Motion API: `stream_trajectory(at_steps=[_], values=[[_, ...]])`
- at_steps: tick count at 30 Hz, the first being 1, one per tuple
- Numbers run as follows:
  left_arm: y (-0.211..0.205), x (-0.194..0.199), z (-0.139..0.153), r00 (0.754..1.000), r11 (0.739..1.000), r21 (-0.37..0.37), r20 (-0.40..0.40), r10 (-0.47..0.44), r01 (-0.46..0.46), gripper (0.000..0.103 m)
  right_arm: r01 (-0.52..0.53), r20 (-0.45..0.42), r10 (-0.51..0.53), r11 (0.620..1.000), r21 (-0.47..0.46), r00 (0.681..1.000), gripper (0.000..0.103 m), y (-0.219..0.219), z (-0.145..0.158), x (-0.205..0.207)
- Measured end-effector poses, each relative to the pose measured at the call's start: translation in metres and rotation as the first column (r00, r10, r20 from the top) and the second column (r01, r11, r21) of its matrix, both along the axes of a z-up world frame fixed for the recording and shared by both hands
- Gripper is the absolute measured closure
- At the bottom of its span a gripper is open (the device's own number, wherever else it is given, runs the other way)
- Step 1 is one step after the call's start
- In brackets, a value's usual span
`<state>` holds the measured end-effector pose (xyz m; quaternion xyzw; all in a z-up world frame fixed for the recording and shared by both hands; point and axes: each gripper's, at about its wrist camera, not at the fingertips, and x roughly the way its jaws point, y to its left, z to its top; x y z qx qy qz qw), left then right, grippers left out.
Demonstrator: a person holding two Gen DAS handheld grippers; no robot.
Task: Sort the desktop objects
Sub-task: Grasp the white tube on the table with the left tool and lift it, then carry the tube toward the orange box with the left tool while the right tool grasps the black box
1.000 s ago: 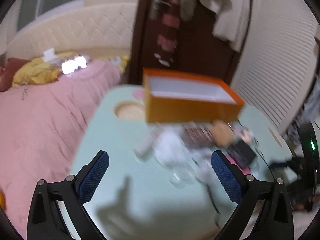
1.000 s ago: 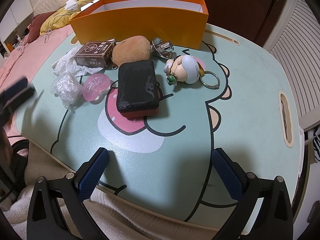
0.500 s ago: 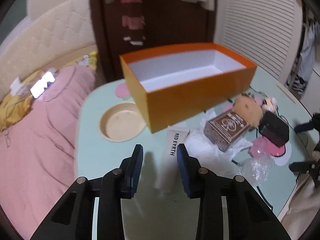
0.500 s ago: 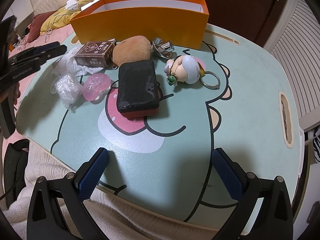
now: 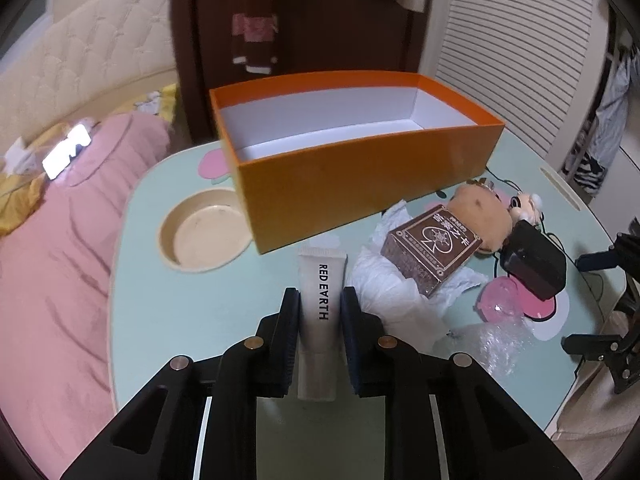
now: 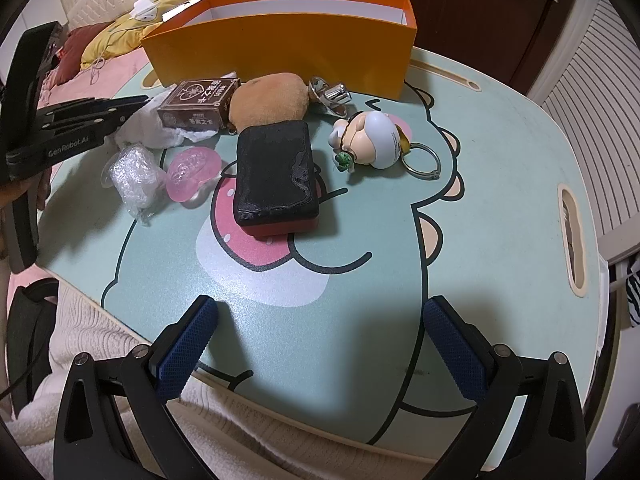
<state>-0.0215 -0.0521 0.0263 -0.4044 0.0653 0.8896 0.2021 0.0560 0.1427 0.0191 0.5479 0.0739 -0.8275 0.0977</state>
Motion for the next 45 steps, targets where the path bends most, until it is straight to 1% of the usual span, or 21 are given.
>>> stream_trajectory(at_steps=[1, 4, 6, 7, 9, 10, 13, 15, 17, 19, 21, 24, 26, 27, 29, 36, 40, 45], values=[[-0.003, 0.004, 0.003, 1.0, 1.0, 0.009, -0.014, 0.024, -0.024, 0.084, -0.001, 0.0, 0.001, 1.0, 0.0, 1.0, 0.0, 0.0, 0.0, 0.0], [-0.024, 0.016, 0.013, 0.993, 0.99, 0.085, -0.037, 0.114, -0.111, 0.084, -0.001, -0.003, 0.001, 1.0, -0.011, 1.0, 0.0, 0.002, 0.001, -0.001], [-0.038, 0.026, 0.02, 0.982, 0.979, 0.106, -0.059, 0.178, -0.171, 0.084, -0.002, -0.007, 0.001, 0.999, -0.034, 1.0, 0.0, 0.005, 0.002, 0.001], [-0.043, 0.031, 0.023, 0.978, 0.974, 0.122, -0.065, 0.198, -0.189, 0.084, -0.008, -0.009, 0.007, 0.998, -0.064, 1.0, 0.0, 0.007, 0.004, 0.001], [-0.052, 0.043, 0.028, 0.974, 0.963, 0.178, -0.068, 0.217, -0.202, 0.084, -0.013, -0.02, 0.01, 0.988, -0.153, 1.0, 0.0, 0.016, 0.008, 0.001], [-0.056, 0.05, 0.031, 0.971, 0.957, 0.204, -0.07, 0.227, -0.208, 0.084, -0.007, -0.025, 0.003, 0.984, -0.177, 1.0, 0.0, 0.02, 0.01, 0.0], [-0.055, 0.067, 0.037, 0.969, 0.953, 0.226, -0.099, 0.228, -0.201, 0.084, 0.0, -0.077, -0.019, 0.971, -0.24, 0.997, 0.001, 0.032, 0.019, -0.001], [-0.05, 0.074, 0.04, 0.971, 0.953, 0.241, -0.103, 0.214, -0.185, 0.084, -0.015, -0.112, -0.012, 0.972, -0.236, 0.994, 0.001, 0.027, 0.021, -0.002], [-0.047, 0.076, 0.041, 0.974, 0.952, 0.254, -0.099, 0.204, -0.173, 0.084, -0.036, -0.138, 0.009, 0.979, -0.2, 0.99, 0.001, 0.021, 0.021, -0.004], [-0.042, 0.077, 0.042, 0.977, 0.954, 0.253, -0.1, 0.19, -0.159, 0.084, -0.06, -0.156, 0.035, 0.985, -0.16, 0.987, 0.014, 0.013, 0.019, -0.009], [-0.038, 0.078, 0.043, 0.978, 0.957, 0.249, -0.104, 0.179, -0.149, 0.084, -0.082, -0.163, 0.061, 0.989, -0.122, 0.985, 0.021, 0.004, 0.015, -0.016], [-0.035, 0.077, 0.043, 0.98, 0.957, 0.253, -0.1, 0.172, -0.142, 0.084, -0.096, -0.152, 0.081, 0.99, -0.1, 0.985, 0.03, -0.01, 0.009, -0.021], [-0.034, 0.078, 0.042, 0.981, 0.955, 0.26, -0.094, 0.171, -0.141, 0.084, -0.104, -0.164, 0.09, 0.991, -0.084, 0.982, 0.047, -0.008, 0.007, -0.018], [-0.034, 0.078, 0.042, 0.981, 0.954, 0.262, -0.094, 0.172, -0.142, 0.084, -0.108, -0.172, 0.094, 0.991, -0.075, 0.981, 0.061, -0.006, 0.006, -0.016], [-0.033, 0.078, 0.044, 0.98, 0.953, 0.268, -0.098, 0.171, -0.139, 0.084, -0.112, -0.171, 0.097, 0.99, -0.08, 0.98, 0.061, -0.006, 0.006, -0.015], [-0.031, 0.078, 0.062, 0.978, 0.944, 0.305, -0.122, 0.172, -0.128, 0.084, -0.132, -0.182, 0.097, 0.973, -0.192, 0.978, 0.061, 0.002, 0.018, -0.007], [-0.025, 0.071, 0.081, 0.977, 0.941, 0.325, -0.152, 0.15, -0.094, 0.084, -0.169, -0.202, 0.117, 0.95, -0.263, 0.972, 0.061, 0.004, 0.036, -0.008], [-0.013, 0.045, 0.11, 0.972, 0.944, 0.327, -0.202, 0.118, -0.047, 0.084, -0.201, -0.256, 0.127, 0.935, -0.291, 0.958, 0.061, 0.0, 0.064, -0.023]])
